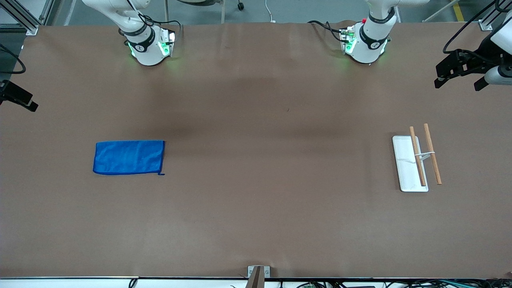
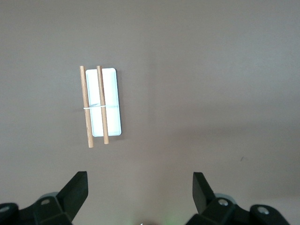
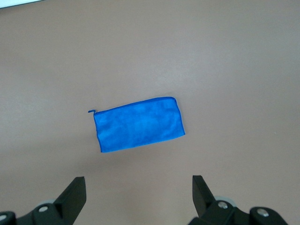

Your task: Right arm passes towel to left arm to hang

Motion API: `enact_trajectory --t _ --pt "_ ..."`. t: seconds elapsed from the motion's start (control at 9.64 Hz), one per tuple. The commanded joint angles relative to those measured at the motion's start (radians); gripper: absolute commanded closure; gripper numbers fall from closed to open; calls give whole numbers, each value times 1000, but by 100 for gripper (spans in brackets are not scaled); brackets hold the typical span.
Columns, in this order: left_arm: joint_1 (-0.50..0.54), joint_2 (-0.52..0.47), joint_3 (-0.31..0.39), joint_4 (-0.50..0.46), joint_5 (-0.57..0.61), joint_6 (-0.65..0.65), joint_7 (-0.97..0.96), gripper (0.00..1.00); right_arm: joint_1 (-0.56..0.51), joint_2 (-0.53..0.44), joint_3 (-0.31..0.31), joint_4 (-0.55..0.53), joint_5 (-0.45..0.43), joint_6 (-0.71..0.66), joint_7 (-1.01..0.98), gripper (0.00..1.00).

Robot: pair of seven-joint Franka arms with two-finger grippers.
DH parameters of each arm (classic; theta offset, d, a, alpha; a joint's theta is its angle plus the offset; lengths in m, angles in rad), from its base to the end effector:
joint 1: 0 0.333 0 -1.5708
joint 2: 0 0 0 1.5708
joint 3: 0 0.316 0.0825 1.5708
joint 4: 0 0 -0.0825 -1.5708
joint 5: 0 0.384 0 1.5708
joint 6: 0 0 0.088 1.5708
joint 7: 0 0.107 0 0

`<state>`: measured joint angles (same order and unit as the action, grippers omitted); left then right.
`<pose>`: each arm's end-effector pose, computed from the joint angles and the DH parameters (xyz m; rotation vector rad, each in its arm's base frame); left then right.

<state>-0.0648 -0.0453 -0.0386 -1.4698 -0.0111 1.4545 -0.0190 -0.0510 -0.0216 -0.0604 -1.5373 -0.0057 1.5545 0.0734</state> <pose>0.5241 -0.0563 0.6857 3.1273 -0.1343 0.0459 0.5431 -0.0618 0.6507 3.1225 -0.2897 0.0606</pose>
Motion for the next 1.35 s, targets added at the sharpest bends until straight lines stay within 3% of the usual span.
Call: enact_trajectory --t 0.0,0.93,1.24 --pt "2 -2 -4 -40 11 13 16 1 -12 -12 10 -10 -8 -2 2 0" --pt "0 42 -7 25 -12 10 -13 1 -4 25 8 -12 -2 -30 -30 0" --pt "3 36 -4 20 -35 10 2 0 37 23 13 -172 1 31 -37 0"
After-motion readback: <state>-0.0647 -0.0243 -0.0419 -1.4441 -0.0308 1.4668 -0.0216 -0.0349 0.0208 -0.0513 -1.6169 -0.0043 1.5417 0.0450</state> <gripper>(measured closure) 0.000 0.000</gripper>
